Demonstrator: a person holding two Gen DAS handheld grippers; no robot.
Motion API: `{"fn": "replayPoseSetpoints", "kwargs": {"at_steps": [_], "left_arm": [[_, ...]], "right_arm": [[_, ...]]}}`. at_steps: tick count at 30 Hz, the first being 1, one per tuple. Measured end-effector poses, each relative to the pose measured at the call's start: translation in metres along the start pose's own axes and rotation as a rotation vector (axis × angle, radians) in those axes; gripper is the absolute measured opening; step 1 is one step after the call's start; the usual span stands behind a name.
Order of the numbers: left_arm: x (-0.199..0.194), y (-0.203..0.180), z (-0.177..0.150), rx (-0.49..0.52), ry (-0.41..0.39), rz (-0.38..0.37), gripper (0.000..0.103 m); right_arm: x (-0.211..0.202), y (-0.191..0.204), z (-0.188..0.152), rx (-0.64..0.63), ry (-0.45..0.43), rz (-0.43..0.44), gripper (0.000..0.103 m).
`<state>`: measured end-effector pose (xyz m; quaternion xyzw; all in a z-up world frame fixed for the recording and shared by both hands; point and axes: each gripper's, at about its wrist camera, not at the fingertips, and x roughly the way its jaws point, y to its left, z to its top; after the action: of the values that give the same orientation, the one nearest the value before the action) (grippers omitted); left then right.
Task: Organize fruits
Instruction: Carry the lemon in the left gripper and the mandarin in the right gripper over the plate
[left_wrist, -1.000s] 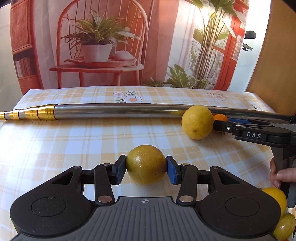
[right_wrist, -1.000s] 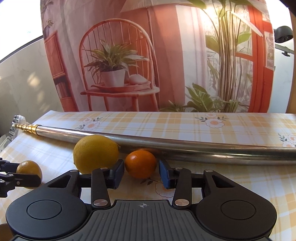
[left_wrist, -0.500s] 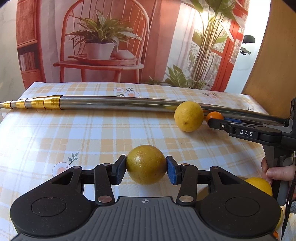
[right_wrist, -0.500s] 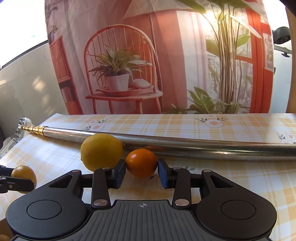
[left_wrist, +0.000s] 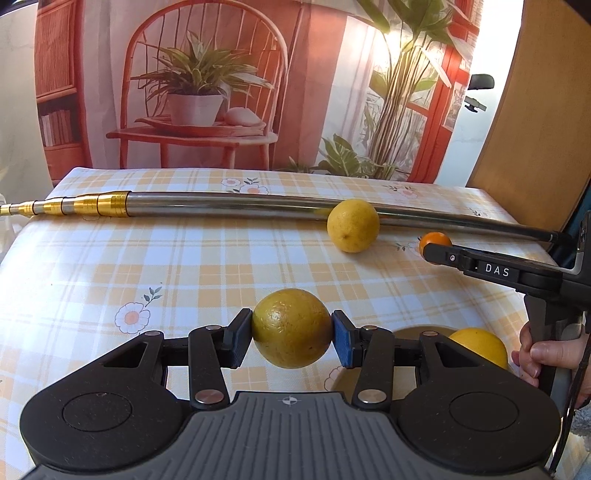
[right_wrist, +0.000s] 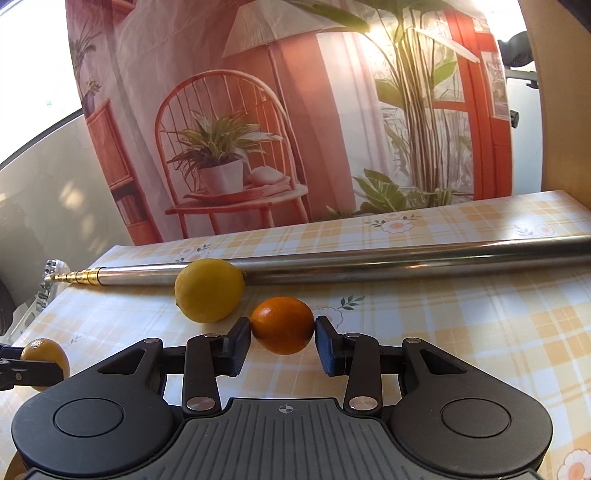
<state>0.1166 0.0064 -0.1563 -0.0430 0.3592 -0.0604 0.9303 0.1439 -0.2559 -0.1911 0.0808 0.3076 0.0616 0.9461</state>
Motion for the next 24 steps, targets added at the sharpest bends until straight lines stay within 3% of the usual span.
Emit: {"fn": "replayPoseSetpoints", "kwargs": {"at_steps": [13, 24], "left_arm": [[-0.025, -0.019, -0.014, 0.035, -0.018, -0.065, 0.048], [-0.024, -0.036, -0.019, 0.097, -0.001, -0.116, 0.048]], "right_arm": [[-0.051, 0.018, -0.014, -0.013, -0.01, 0.037, 0.035], [-0.082, 0.033, -0.016, -0.029, -0.035, 0.092, 0.035]]}}
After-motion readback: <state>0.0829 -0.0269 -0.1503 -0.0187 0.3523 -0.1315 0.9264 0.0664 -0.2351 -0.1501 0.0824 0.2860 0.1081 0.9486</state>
